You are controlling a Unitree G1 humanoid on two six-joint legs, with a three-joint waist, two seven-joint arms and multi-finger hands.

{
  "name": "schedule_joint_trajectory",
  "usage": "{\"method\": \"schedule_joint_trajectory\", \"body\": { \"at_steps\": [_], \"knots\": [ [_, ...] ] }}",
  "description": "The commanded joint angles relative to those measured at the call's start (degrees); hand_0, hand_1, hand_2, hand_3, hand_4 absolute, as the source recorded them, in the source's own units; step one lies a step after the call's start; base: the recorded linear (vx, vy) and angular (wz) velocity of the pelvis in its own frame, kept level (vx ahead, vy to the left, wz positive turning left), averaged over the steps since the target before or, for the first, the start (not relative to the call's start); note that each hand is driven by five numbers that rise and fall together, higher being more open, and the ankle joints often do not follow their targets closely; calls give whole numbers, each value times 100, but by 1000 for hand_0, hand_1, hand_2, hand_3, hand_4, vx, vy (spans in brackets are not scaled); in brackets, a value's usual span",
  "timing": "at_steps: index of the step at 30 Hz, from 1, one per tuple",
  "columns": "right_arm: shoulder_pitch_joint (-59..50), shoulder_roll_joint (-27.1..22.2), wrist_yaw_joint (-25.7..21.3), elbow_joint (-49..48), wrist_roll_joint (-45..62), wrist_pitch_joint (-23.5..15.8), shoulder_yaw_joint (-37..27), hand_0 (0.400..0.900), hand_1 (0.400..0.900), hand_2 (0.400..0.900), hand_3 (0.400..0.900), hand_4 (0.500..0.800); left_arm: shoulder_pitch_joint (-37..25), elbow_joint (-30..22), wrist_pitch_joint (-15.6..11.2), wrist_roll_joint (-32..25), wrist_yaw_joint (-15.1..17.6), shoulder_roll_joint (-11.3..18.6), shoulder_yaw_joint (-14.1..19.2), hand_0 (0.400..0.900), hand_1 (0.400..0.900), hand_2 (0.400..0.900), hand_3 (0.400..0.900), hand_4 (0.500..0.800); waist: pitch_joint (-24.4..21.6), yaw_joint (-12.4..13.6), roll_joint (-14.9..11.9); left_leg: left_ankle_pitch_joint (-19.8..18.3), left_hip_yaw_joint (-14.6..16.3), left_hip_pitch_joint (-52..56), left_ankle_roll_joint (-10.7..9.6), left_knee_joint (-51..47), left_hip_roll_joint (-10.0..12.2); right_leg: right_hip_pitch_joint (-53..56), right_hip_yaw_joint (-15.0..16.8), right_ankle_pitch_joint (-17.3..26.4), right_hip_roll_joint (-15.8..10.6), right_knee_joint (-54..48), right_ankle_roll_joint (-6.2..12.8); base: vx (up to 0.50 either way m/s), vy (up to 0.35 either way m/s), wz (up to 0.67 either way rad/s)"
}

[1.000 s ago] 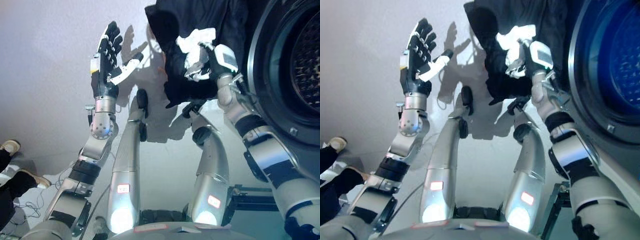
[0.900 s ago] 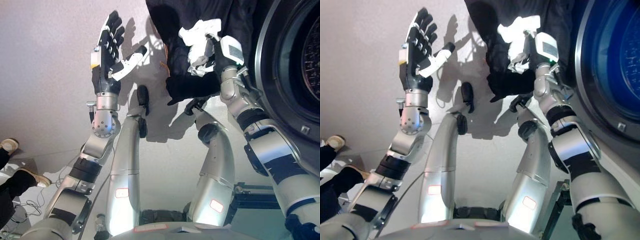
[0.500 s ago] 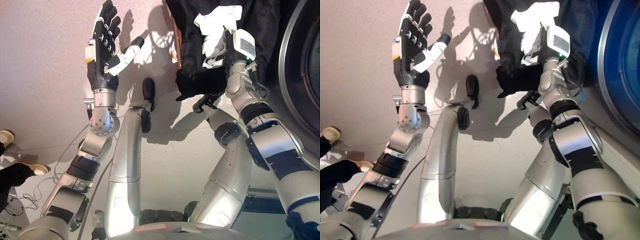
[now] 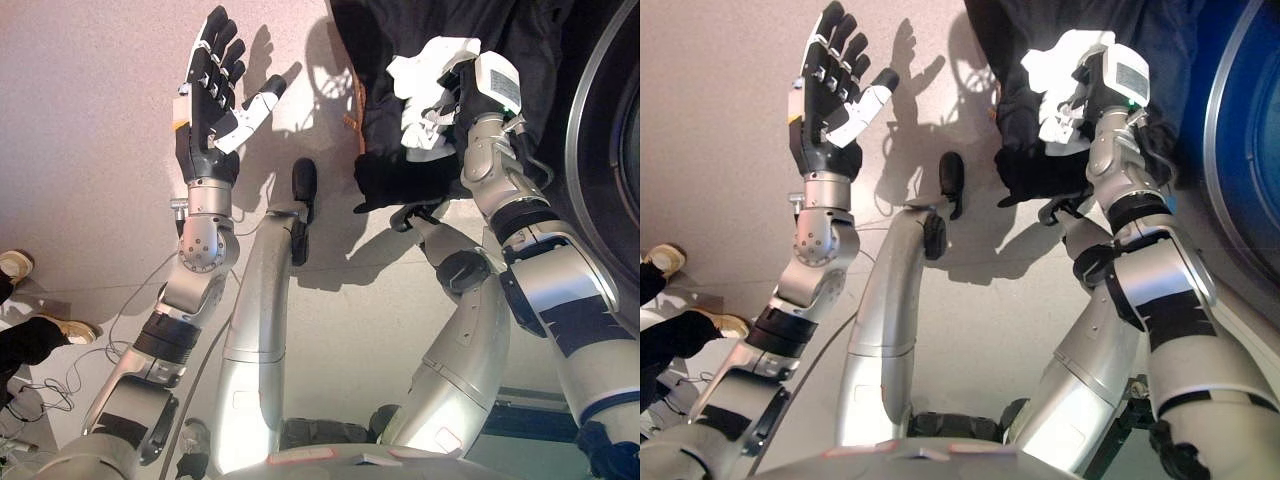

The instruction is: Put the clothes in the basket into the washing machine.

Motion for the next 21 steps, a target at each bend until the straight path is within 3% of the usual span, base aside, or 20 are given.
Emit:
{"method": "schedule_joint_trajectory", "body": {
  "at_steps": [1,3,6,11,16,20,21],
  "knots": [
    [1078,366,5,-115,-56,-112,291,400,400,400,400,500,582,-712,-597,133,31,-318,462,900,900,900,900,800,-1036,-232,389,-151,-207,260,4,-867,-293,-959,-9,-104,100,363,961,-5,9,-9],
    [1116,209,-112,-554,8,-136,228,400,400,400,400,500,619,-758,-594,187,91,-308,556,900,900,900,900,800,-1044,-304,342,-139,-193,351,-16,-949,-263,-843,-52,-70,152,242,974,-10,34,-22],
    [1471,-502,-253,-3001,-40,-319,-90,400,400,400,400,500,817,-878,-571,465,316,-237,998,900,900,900,900,800,-1084,-646,138,-169,-119,590,-51,-1221,-151,-476,-246,51,305,-179,1077,-20,50,-37],
    [2403,-926,-439,-5040,-16,-488,-1158,400,400,400,400,500,966,-907,-518,636,442,-315,1184,900,900,900,900,800,-1111,-913,87,-184,-134,819,-17,-1480,-113,-177,-423,100,448,-443,1170,-6,30,-15],
    [3176,-776,-467,-5913,183,-624,-1940,400,400,400,400,500,1086,-907,-462,744,484,-307,1193,900,900,900,900,800,-1194,-1006,32,-187,-152,973,-4,-1610,-96,-28,-481,111,518,-558,1208,15,-1,-5],
    [3574,-166,-671,-6194,872,-776,-2567,400,400,400,400,500,1188,-923,-448,778,554,-309,1259,900,900,900,900,800,-1232,-1091,-1,-211,-118,1122,21,-1701,-77,86,-490,131,572,-626,1237,9,3,-4],
    [3548,252,-923,-6083,1350,-888,-2844,400,400,400,400,500,1192,-871,-451,743,636,-337,1300,900,900,900,900,800,-1245,-1129,26,-232,-88,1180,36,-1727,-63,121,-470,136,589,-656,1240,3,36,-12]
  ]
}}
